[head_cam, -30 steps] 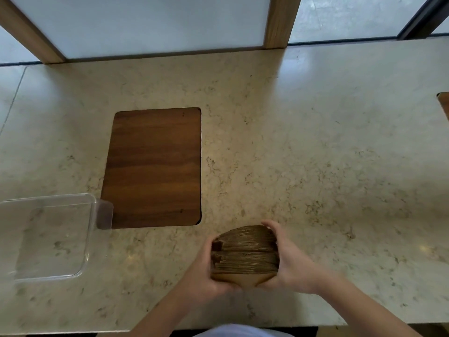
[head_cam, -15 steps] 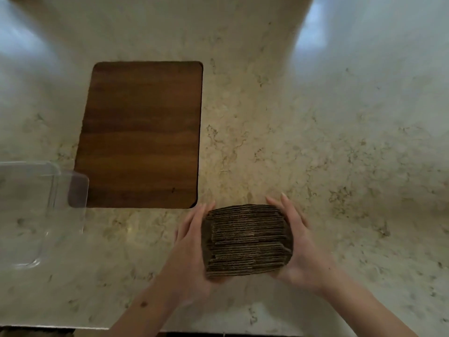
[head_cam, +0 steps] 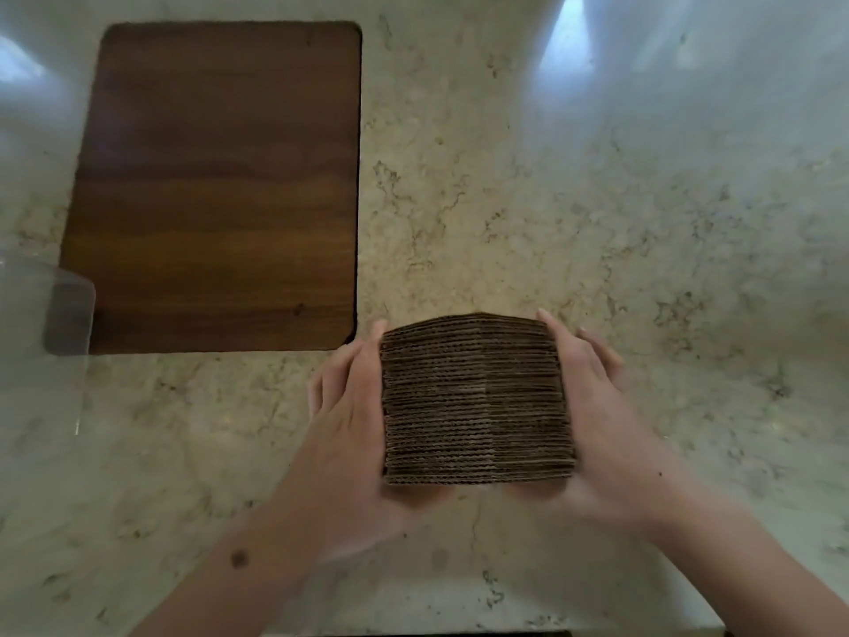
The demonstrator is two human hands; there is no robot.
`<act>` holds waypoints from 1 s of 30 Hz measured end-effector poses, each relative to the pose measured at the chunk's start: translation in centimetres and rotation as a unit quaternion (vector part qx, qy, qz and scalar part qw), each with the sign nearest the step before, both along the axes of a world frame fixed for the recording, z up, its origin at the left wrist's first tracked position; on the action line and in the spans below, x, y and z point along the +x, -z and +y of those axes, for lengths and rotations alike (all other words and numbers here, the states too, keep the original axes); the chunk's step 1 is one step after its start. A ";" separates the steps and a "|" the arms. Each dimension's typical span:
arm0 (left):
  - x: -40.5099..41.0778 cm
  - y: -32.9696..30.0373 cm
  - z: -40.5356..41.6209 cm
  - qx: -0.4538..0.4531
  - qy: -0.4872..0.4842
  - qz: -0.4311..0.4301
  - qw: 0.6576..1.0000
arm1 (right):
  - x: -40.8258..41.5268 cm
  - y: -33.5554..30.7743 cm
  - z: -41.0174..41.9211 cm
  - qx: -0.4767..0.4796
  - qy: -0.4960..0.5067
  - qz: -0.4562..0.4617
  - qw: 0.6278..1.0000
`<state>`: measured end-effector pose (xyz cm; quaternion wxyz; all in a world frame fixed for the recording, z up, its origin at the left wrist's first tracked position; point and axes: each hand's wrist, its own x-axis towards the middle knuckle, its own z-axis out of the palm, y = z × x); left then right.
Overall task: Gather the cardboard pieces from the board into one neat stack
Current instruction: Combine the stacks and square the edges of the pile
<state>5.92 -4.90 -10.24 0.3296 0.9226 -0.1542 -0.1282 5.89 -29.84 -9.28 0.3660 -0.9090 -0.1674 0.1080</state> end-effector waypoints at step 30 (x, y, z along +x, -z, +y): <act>-0.2 0.0 0.0 0.062 0.021 -0.042 0.997 | -0.6 0.7 -0.2 -0.073 0.007 0.007 0.997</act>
